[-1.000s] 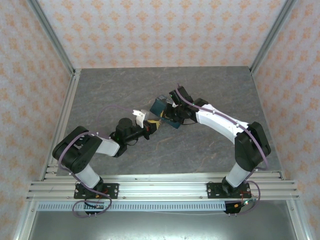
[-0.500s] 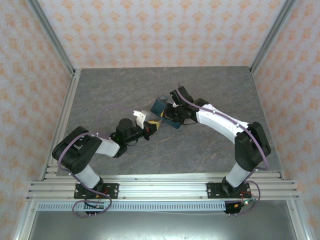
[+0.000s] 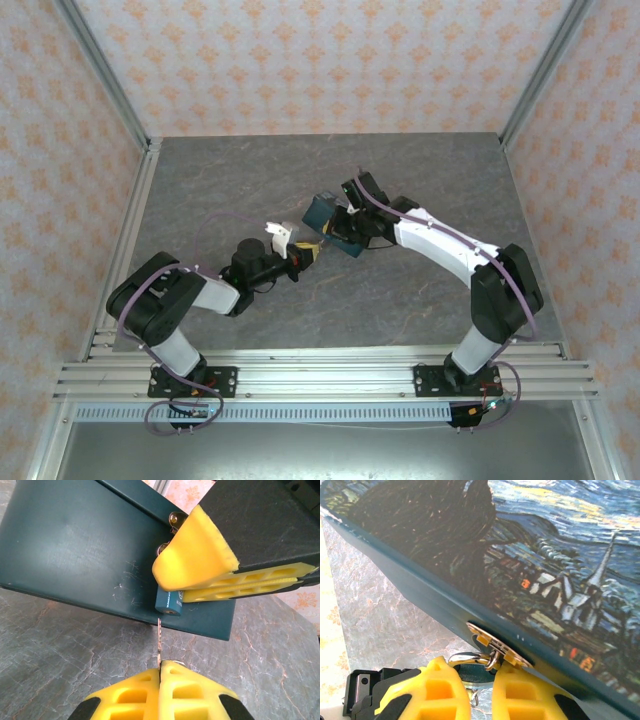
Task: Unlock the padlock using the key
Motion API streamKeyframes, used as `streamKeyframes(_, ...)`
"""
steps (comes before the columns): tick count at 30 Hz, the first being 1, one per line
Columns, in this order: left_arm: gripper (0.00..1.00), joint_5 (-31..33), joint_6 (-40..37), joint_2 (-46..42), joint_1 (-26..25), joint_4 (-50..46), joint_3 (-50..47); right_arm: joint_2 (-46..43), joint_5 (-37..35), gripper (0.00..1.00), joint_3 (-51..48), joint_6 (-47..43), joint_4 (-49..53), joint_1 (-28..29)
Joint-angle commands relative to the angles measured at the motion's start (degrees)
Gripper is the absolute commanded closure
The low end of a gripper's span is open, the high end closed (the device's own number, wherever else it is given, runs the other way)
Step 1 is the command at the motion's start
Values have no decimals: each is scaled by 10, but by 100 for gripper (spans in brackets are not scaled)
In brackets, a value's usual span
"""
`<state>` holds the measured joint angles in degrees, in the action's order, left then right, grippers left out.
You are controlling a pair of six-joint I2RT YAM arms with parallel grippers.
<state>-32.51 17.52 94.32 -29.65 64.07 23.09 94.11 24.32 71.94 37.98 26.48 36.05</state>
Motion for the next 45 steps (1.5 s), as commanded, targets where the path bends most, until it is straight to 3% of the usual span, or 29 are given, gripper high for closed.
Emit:
streamKeyframes(1, 100, -10, 11, 13, -6, 42, 6, -27, 4, 100, -9, 9, -26, -3)
streamKeyframes(14, 100, -24, 43, 45, -6, 87, 13, -31, 7, 100, -16, 9, -32, -4)
streamKeyframes(45, 100, -38, 80, 31, -6, 104, 13, -36, 25, 100, -32, 21, -59, -10)
